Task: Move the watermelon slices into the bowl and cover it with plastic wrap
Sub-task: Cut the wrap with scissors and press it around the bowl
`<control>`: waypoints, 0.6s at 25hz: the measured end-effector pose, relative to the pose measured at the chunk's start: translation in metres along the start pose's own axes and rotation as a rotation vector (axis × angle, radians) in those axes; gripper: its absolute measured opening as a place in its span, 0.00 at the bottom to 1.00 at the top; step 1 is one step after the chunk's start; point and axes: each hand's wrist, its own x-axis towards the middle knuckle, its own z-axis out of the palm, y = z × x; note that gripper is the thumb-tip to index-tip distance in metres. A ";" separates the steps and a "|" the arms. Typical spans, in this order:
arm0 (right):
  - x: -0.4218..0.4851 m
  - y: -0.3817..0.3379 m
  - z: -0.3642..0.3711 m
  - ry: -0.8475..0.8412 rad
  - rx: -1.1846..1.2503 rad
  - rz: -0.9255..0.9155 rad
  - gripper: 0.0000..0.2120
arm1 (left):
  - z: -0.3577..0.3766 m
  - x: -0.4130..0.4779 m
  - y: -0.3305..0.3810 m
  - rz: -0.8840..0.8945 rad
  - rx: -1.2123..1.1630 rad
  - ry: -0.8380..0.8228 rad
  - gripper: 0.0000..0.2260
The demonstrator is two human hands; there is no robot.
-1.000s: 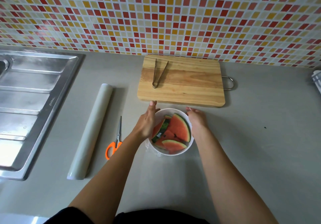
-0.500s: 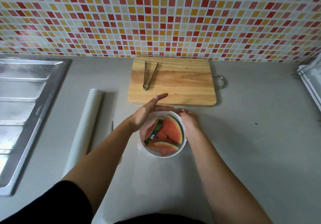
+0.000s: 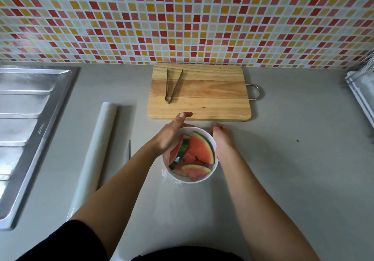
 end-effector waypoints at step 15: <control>-0.051 0.036 -0.026 -0.272 -0.199 -0.748 0.41 | 0.002 0.001 -0.003 -0.005 0.035 0.056 0.31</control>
